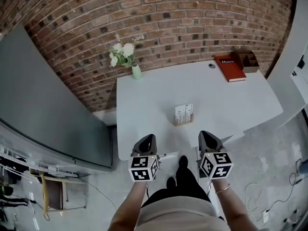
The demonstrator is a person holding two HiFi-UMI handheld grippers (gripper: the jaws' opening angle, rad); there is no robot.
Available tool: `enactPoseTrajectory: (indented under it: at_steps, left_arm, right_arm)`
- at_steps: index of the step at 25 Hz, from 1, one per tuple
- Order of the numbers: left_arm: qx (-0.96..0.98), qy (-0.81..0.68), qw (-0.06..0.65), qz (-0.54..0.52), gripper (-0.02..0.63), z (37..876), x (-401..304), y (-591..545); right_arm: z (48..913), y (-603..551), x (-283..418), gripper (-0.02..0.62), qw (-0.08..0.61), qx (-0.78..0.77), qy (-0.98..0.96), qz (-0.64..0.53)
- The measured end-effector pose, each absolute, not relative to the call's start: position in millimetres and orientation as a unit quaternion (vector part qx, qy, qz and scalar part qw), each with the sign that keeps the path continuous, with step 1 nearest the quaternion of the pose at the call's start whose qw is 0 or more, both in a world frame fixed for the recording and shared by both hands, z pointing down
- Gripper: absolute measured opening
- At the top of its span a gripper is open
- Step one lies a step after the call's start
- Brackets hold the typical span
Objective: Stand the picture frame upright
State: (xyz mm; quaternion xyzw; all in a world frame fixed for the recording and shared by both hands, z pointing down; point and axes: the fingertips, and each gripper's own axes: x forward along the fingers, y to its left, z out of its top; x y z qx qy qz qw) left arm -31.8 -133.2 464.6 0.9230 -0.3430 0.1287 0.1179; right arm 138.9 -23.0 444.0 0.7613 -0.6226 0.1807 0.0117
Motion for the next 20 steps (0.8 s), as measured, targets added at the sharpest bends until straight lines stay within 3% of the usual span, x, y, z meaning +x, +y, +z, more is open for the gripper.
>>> enactPoseTrajectory:
  at_steps: [20]
  left_arm:
    - [0.934, -0.321, 0.114, 0.104, -0.006, 453.9, -26.8, -133.3]
  right_arm:
    - [442.1, -20.7, 129.6, 0.002, 0.024, 0.759, -0.631, 0.161]
